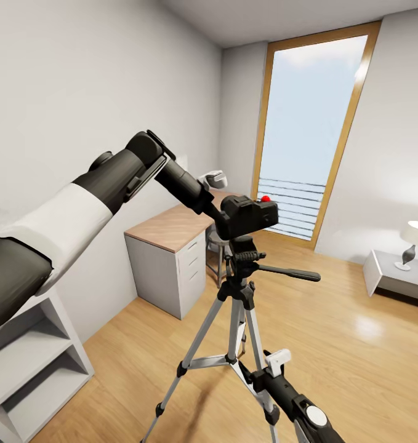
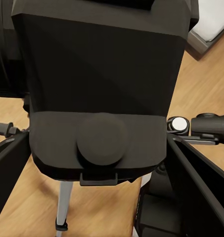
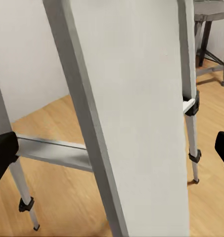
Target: Attach the digital camera to the camera tripod in the bedroom.
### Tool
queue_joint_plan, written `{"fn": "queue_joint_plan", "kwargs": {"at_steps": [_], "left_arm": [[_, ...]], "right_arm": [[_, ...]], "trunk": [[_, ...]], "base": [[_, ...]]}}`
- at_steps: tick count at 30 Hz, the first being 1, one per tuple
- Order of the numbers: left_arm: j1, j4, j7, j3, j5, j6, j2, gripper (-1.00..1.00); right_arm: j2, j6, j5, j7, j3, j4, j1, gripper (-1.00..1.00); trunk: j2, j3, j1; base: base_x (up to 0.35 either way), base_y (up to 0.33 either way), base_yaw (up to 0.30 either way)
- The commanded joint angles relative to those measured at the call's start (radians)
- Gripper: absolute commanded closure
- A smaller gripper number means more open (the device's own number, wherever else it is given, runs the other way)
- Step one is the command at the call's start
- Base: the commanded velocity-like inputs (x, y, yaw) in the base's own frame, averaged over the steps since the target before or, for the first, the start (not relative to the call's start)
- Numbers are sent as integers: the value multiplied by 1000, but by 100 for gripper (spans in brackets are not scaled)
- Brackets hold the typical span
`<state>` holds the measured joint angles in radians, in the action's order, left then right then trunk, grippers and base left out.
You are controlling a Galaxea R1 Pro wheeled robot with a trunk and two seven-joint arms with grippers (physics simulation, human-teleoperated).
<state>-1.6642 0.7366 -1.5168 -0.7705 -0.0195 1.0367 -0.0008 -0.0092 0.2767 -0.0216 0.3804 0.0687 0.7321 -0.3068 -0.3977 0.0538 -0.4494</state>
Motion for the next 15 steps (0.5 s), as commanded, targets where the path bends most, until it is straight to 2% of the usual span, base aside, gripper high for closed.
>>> {"fn": "queue_joint_plan", "kwargs": {"at_steps": [1, 4, 8, 15], "left_arm": [[-2, 0, -4, -3, -2, 11, 0, 100], [-2, 0, -4, -3, -2, 11, 0, 100], [-2, 0, -4, -3, -2, 11, -1, 100], [-2, -1, -4, -3, -2, 11, -1, 100]], "right_arm": [[0, 1, 6, -3, 5, 0, -5, -100], [2, -4, 37, -22, 9, -1, -19, -100], [25, -8, 62, -45, 14, -1, -32, -100], [30, -6, 66, -47, 15, -7, -34, -100]], "trunk": [[-2, 2, -1], [-2, 2, -1], [-2, 2, -1], [-2, 2, -1]], "base": [[0, 0, 0], [0, 0, 0], [0, 0, 0], [0, 0, 0]]}}
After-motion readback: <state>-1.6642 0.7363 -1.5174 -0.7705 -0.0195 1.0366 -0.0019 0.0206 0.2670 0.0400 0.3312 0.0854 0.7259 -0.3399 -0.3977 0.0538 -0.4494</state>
